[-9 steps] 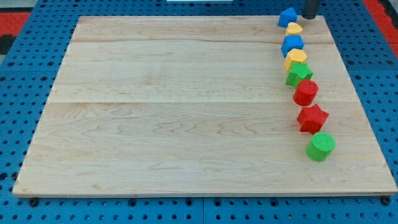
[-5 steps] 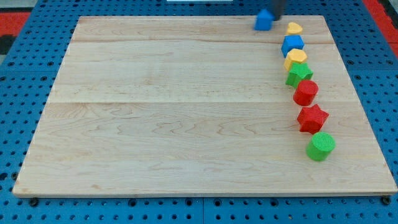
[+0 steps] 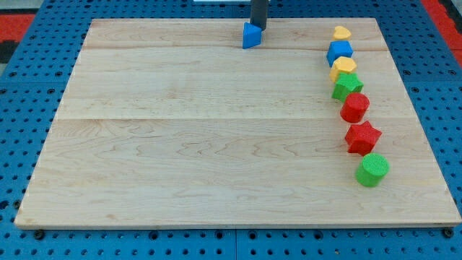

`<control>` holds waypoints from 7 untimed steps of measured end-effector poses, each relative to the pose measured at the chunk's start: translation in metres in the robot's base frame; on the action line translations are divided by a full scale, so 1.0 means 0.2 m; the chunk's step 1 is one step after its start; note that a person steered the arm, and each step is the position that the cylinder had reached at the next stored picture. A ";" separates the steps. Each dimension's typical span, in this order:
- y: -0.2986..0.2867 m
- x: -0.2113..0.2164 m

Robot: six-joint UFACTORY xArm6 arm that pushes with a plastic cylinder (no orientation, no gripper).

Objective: Move the blue triangle towards the center of the board

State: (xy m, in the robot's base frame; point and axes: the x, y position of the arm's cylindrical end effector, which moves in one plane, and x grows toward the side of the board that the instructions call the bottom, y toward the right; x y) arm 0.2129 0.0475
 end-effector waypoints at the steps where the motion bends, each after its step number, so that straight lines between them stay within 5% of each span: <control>1: 0.00 0.01; 3: 0.00 0.01; 5: -0.31 0.67; 7: 0.37 1.60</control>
